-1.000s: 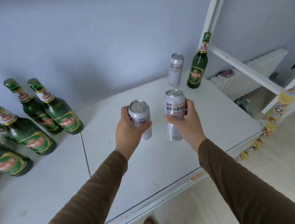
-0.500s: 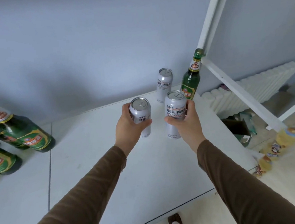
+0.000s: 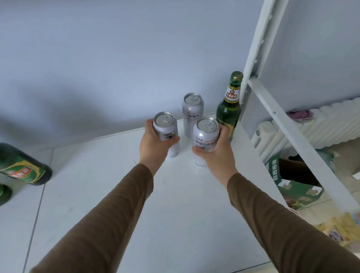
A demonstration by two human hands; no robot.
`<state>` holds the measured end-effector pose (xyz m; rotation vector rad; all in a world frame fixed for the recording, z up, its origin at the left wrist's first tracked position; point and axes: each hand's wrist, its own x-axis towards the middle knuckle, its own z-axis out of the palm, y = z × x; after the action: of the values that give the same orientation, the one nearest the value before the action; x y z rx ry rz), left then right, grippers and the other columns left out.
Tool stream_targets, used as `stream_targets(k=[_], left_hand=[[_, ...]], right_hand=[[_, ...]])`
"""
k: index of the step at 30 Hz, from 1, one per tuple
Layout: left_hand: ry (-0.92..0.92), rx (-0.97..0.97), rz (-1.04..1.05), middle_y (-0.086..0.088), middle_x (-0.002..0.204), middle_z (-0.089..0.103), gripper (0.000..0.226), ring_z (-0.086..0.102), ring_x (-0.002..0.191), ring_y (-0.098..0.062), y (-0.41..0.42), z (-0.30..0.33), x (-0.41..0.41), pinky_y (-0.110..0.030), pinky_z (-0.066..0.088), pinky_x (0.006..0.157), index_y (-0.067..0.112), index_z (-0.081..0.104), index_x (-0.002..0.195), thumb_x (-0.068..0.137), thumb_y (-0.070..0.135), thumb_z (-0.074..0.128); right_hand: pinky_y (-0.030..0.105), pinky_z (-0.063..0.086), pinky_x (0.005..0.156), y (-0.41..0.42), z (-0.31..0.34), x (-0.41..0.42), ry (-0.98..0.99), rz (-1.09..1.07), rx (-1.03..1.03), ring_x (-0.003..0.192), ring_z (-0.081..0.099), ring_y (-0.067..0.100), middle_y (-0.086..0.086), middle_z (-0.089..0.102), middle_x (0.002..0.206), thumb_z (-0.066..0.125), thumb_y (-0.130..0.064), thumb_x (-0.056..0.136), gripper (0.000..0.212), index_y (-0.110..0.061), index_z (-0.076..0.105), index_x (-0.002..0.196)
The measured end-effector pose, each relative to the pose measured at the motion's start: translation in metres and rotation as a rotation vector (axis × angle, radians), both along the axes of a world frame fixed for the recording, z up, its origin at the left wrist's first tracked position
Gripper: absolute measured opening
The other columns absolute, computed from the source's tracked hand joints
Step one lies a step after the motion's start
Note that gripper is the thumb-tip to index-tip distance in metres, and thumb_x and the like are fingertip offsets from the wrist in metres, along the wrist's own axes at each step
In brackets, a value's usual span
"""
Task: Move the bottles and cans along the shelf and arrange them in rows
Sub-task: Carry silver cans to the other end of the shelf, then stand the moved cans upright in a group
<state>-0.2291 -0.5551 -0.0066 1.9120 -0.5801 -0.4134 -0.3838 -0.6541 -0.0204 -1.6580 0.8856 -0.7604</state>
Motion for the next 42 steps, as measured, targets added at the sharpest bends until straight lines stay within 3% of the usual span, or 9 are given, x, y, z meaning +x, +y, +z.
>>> stream_targets(k=[5, 8, 15, 18, 21, 25, 32, 37, 42], left_hand=[[0.028, -0.017, 0.002, 0.019, 0.097, 0.064, 0.057, 0.057, 0.079, 0.008, -0.009, -0.008, 0.004, -0.022, 0.043, 0.067, 0.026, 0.049, 0.116, 0.074, 0.024, 0.086], [0.041, -0.035, -0.013, 0.017, 0.098, 0.065, 0.055, 0.059, 0.078, 0.008, -0.010, -0.011, 0.006, -0.022, 0.045, 0.068, 0.024, 0.049, 0.116, 0.075, 0.020, 0.085], [0.034, -0.046, -0.071, 0.015, 0.107, 0.064, 0.064, 0.062, 0.093, 0.001, -0.005, -0.013, 0.008, -0.028, 0.052, 0.082, 0.025, 0.046, 0.126, 0.075, 0.019, 0.084], [-0.027, -0.005, -0.088, 0.010, 0.126, 0.060, 0.076, 0.057, 0.116, -0.008, 0.002, -0.011, 0.009, -0.035, 0.049, 0.099, 0.028, 0.040, 0.138, 0.076, 0.021, 0.083], [-0.077, 0.061, -0.097, 0.002, 0.150, 0.047, 0.089, 0.042, 0.139, -0.013, 0.013, -0.006, 0.008, -0.029, 0.037, 0.108, 0.027, 0.030, 0.148, 0.078, 0.024, 0.084], [-0.161, 0.085, -0.056, -0.001, 0.154, 0.042, 0.091, 0.039, 0.142, -0.015, 0.038, 0.004, 0.007, -0.025, 0.032, 0.106, 0.025, 0.029, 0.151, 0.079, 0.026, 0.085], [-0.396, 0.127, -0.002, 0.006, 0.154, 0.040, 0.081, 0.038, 0.140, -0.016, 0.100, 0.029, 0.012, -0.023, 0.029, 0.109, 0.022, 0.031, 0.150, 0.085, 0.027, 0.078], [-0.500, 0.148, 0.004, 0.002, 0.153, 0.041, 0.077, 0.038, 0.140, -0.019, 0.163, 0.045, 0.022, -0.025, 0.030, 0.111, 0.019, 0.033, 0.150, 0.088, 0.029, 0.076], [-0.569, 0.213, 0.002, 0.003, 0.143, 0.047, 0.063, 0.041, 0.132, -0.020, 0.252, 0.046, 0.043, -0.028, 0.033, 0.107, 0.016, 0.044, 0.141, 0.088, 0.030, 0.074]], right_hand=[[0.021, 0.047, 0.088, -0.003, -0.012, 0.006, 0.010, 0.013, 0.004, 0.108, 0.061, 0.013, -0.008, 0.060, 0.121, 0.084, -0.011, 0.070, 0.071, -0.034, 0.038, 0.120], [0.009, 0.044, 0.084, -0.002, -0.015, 0.008, 0.017, 0.035, 0.002, 0.105, 0.060, 0.001, -0.013, 0.059, 0.117, 0.083, -0.009, 0.071, 0.071, -0.029, 0.039, 0.122], [0.002, 0.039, 0.087, 0.001, -0.016, 0.007, -0.004, 0.062, -0.033, 0.107, 0.054, -0.007, -0.007, 0.056, 0.123, 0.084, -0.008, 0.072, 0.075, -0.030, 0.036, 0.126], [0.011, 0.039, 0.101, 0.002, -0.013, 0.003, -0.024, 0.061, -0.046, 0.123, 0.053, 0.008, -0.004, 0.051, 0.135, 0.086, -0.015, 0.072, 0.083, -0.027, 0.036, 0.137], [0.033, 0.036, 0.117, 0.005, -0.004, -0.002, -0.036, 0.029, -0.108, 0.136, 0.043, 0.017, 0.002, 0.044, 0.146, 0.085, -0.026, 0.073, 0.092, -0.017, 0.032, 0.148], [0.049, 0.036, 0.114, 0.012, 0.016, -0.007, -0.049, -0.036, -0.320, 0.139, 0.038, 0.025, 0.006, 0.041, 0.148, 0.081, -0.032, 0.079, 0.086, -0.012, 0.035, 0.149], [0.052, 0.034, 0.113, 0.045, 0.067, 0.006, 0.019, 0.025, -0.812, 0.139, 0.041, 0.031, 0.010, 0.047, 0.147, 0.071, -0.030, 0.089, 0.063, -0.007, 0.047, 0.142], [0.049, 0.032, 0.115, 0.102, 0.076, 0.034, 0.084, 0.226, -0.925, 0.141, 0.039, 0.031, 0.008, 0.048, 0.148, 0.065, -0.027, 0.092, 0.053, -0.009, 0.050, 0.139], [0.040, 0.031, 0.117, 0.179, 0.070, 0.069, 0.206, 0.330, -0.914, 0.140, 0.039, 0.028, 0.008, 0.048, 0.147, 0.067, -0.031, 0.091, 0.054, -0.011, 0.051, 0.138]])
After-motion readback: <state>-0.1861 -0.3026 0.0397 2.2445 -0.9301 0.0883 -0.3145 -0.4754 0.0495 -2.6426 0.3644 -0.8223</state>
